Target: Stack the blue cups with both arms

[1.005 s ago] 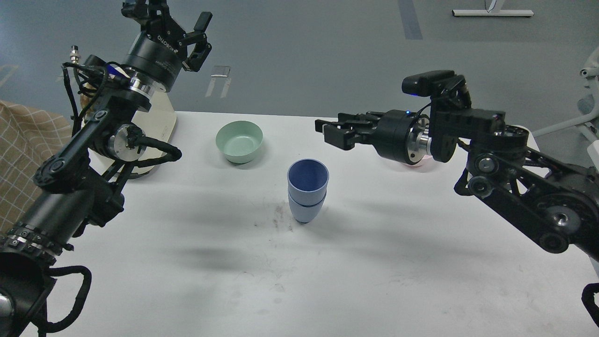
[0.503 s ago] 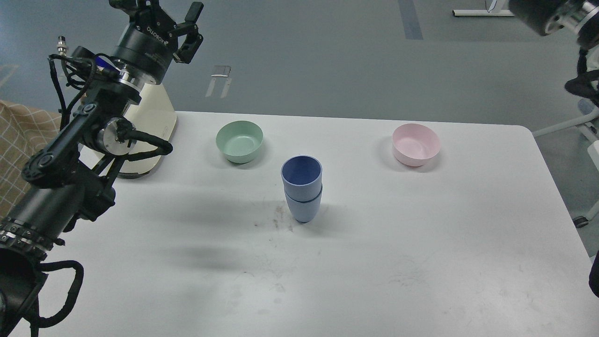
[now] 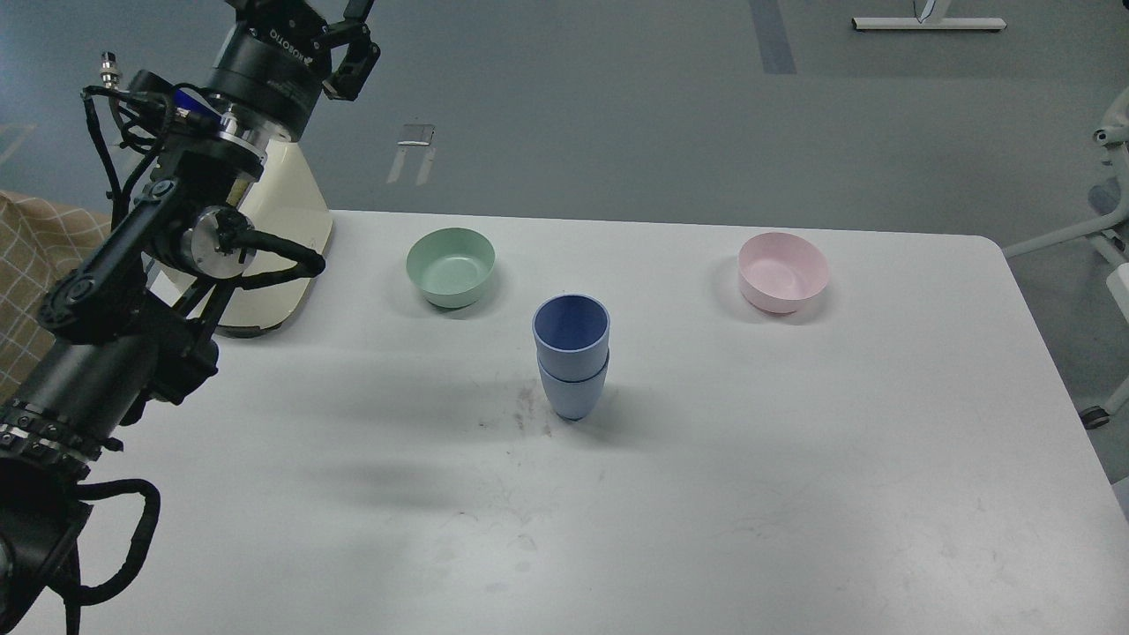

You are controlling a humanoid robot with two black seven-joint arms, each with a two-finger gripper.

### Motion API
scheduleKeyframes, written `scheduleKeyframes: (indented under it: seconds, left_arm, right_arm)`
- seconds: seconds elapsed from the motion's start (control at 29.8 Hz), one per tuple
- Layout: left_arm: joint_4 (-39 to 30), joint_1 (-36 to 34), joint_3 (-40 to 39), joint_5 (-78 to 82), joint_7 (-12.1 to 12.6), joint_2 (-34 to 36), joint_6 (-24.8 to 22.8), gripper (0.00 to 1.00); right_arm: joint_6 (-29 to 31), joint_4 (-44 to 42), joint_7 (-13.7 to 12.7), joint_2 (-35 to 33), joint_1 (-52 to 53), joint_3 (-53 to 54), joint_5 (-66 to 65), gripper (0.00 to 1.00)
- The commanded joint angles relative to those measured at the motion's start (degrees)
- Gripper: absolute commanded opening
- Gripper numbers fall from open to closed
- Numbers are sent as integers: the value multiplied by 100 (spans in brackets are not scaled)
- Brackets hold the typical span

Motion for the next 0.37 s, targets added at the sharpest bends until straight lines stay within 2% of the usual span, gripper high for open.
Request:
scheduleKeyframes:
  seconds: [0.0,0.1,0.34]
  left_arm:
    - [25,2,50,1,2,20,-13,98]
    - [147,11,23,1,19,-14,14,98]
    - [236,28,-21,-165,89,-155,14,98]
  right_arm:
    - [0,-318,1,15,-226,2,1060,100]
    - [0,-424,10,59,-499,2,1835,100]
    - [0,-389,10,112,-667,2,2048,100]
